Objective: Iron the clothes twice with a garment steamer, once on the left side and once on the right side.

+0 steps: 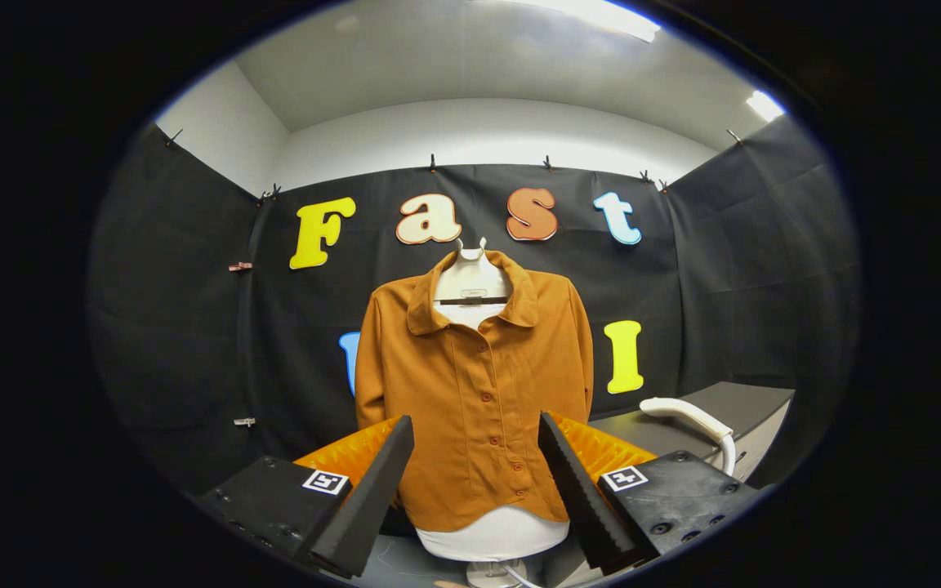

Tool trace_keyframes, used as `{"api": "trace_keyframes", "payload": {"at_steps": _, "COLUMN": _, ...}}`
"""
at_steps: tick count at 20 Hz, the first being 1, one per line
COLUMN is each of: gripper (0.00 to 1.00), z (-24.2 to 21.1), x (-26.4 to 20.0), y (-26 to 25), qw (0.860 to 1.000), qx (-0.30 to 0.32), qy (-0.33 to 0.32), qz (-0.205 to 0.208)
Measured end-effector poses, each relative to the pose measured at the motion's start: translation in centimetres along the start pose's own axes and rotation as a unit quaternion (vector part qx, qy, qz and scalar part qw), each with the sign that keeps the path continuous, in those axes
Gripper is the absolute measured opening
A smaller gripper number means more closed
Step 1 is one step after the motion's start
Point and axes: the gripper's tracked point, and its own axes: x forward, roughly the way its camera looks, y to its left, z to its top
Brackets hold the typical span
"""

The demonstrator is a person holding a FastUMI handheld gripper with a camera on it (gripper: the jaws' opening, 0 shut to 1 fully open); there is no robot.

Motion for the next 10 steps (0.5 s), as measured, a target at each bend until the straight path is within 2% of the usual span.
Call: {"api": "trace_keyframes", "payload": {"at_steps": 10, "gripper": 0.97, "z": -0.02, "x": -0.56, "y": 0.44, "qw": 1.000, "qx": 0.001, "qy": 0.001, "qz": -0.008}}
